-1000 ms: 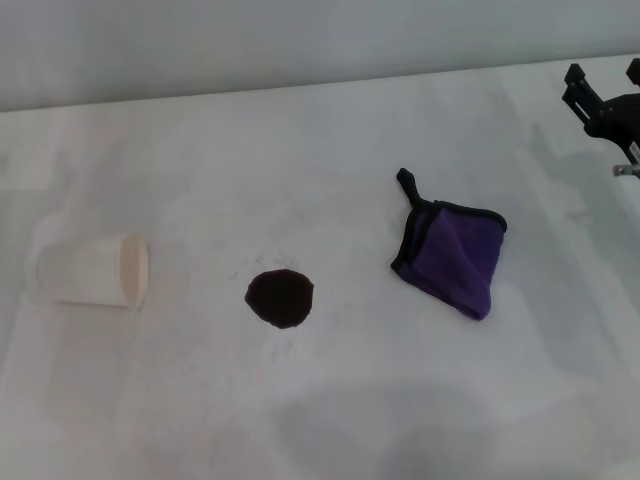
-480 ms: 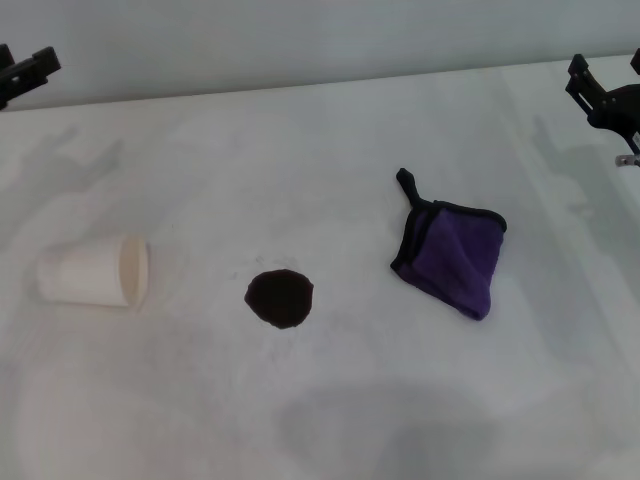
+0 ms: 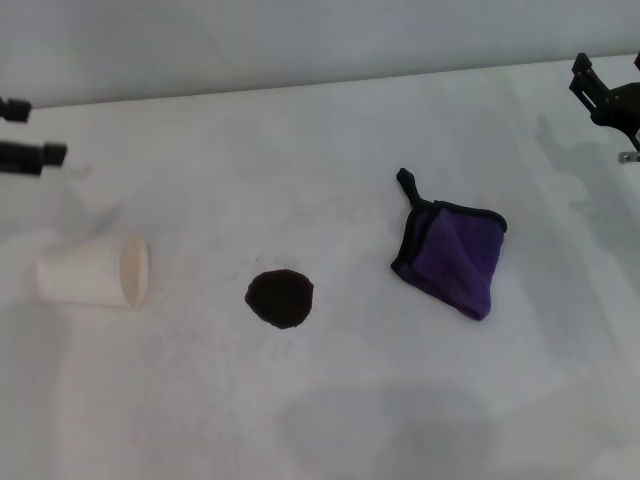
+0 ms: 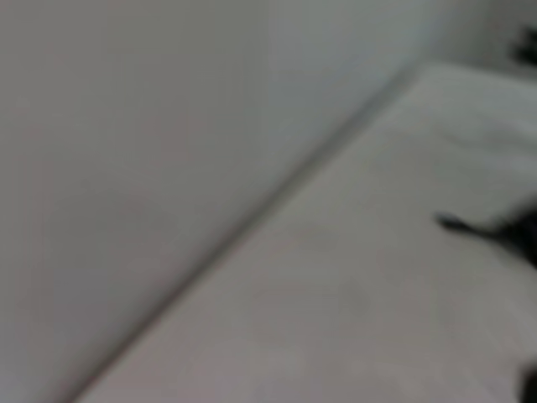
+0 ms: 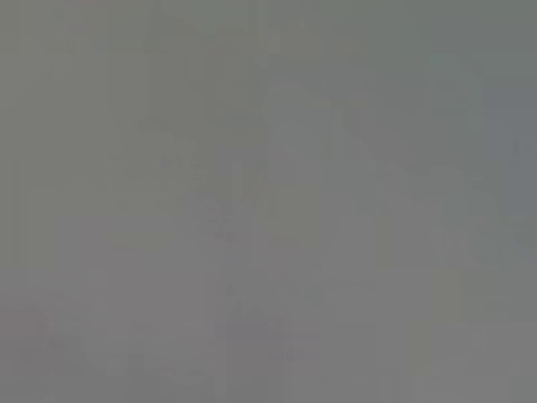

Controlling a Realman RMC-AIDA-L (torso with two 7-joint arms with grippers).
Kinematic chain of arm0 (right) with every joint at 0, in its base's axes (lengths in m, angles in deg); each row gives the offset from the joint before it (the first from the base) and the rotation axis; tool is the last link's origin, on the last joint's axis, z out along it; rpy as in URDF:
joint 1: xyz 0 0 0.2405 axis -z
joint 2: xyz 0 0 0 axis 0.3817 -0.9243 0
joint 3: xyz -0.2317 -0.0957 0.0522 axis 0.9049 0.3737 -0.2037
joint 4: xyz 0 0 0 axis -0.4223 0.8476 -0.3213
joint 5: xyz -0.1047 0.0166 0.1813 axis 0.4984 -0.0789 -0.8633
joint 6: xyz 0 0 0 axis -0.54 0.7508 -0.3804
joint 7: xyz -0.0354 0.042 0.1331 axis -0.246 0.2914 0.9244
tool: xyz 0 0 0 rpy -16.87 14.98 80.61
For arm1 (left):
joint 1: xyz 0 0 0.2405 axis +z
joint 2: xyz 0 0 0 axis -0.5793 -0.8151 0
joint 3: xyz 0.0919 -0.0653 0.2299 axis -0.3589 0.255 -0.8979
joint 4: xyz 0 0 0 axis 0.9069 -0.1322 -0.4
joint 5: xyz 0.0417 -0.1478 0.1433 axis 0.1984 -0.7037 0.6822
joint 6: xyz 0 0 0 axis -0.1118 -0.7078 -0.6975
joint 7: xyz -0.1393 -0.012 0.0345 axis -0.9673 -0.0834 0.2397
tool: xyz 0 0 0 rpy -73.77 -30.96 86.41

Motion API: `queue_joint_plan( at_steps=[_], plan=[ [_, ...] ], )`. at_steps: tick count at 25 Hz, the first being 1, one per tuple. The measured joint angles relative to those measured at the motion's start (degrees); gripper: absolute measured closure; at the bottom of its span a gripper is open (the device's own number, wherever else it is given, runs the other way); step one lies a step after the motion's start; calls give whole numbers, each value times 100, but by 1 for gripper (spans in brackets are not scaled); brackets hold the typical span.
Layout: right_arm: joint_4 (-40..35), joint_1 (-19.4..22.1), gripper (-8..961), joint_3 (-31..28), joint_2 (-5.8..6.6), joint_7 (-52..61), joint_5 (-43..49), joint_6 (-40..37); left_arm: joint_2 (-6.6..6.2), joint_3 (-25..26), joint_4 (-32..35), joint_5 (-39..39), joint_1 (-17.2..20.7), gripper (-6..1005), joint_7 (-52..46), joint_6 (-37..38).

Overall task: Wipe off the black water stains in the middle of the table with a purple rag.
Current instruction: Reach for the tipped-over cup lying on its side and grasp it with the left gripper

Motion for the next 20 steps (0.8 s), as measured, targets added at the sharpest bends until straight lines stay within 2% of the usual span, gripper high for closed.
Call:
queue_joint_plan(
  at_steps=[5, 11, 14, 18, 19, 20],
  plan=[
    [75, -46, 97, -25, -29, 0, -85, -9, -15, -13, -100, 1561, -559, 184, 622, 263],
    [312, -141, 97, -530, -31, 0, -95, -154, 256, -15, -223, 2797, -1177, 184, 1075, 121],
    [366, -128, 97, -606, -29, 0, -97, -186, 465, -16, -261, 3229, -1473, 184, 1170, 21],
    [386, -90, 97, -613, -27, 0, -96, -202, 960, -19, -493, 3910, -1866, 184, 1284, -418],
    [388, -83, 97, -614, -26, 0, -97, -202, 1057, -20, -514, 4030, -1906, 184, 1308, -554],
    [391, -77, 97, -614, -26, 0, -97, -202, 1091, -20, -469, 4107, -1925, 184, 1316, -630]
  ],
)
